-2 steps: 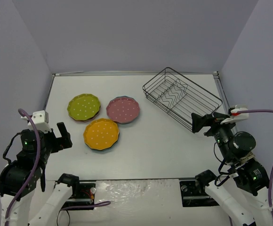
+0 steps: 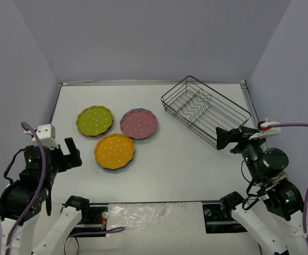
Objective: Load the plates into the dish rack
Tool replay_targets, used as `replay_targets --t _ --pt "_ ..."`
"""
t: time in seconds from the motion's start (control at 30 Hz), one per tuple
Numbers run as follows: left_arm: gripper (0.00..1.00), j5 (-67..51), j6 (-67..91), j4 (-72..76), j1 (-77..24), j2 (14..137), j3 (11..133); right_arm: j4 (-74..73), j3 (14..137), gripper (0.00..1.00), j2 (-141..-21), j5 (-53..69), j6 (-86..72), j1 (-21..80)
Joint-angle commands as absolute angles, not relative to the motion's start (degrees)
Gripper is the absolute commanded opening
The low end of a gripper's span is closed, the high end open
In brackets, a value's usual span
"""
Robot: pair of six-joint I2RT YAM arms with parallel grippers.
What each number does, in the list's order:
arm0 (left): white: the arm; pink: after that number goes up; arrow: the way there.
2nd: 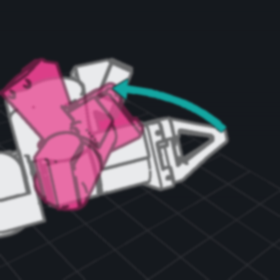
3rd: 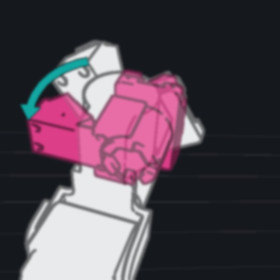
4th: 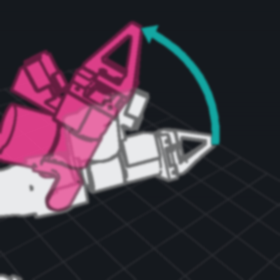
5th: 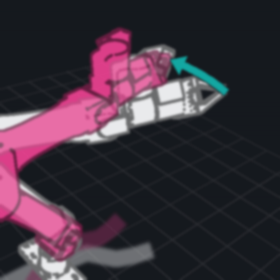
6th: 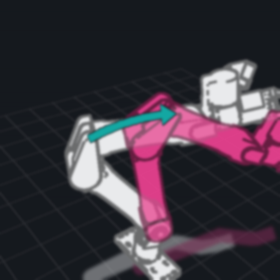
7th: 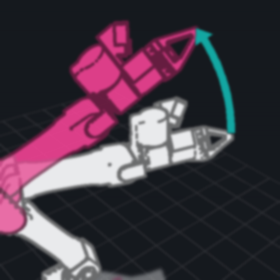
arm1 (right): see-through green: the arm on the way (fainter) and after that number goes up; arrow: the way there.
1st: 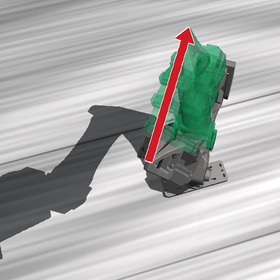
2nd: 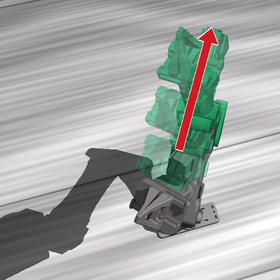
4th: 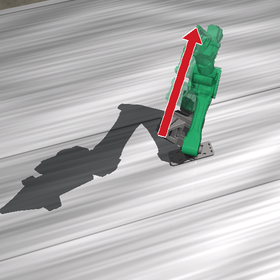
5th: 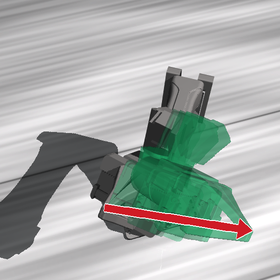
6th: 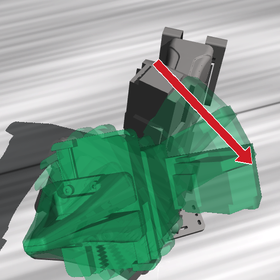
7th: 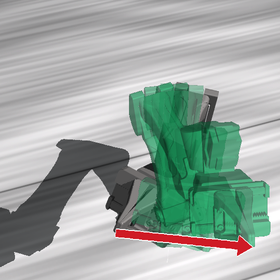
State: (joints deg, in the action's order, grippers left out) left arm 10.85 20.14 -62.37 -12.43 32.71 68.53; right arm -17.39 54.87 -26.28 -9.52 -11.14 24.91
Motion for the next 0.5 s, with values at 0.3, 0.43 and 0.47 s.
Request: replay_targets --t 0.3,0.43,0.47 --pt "0.97 4.76 29.93 -57.54 -12.57 43.36 70.09 -13.18 57.59 1.0 -31.45 -4.88 -15.19 25.31" --pt "0.97 1.42 32.24 -55.53 -12.57 48.47 71.2 -13.18 58.46 1.0 -35.28 -1.12 -15.39 25.31" --pt "0.97 0.5 32.97 -54.46 -12.57 49.89 71.25 -13.18 58.63 1.0 -36.58 -0.77 -15.44 25.31"
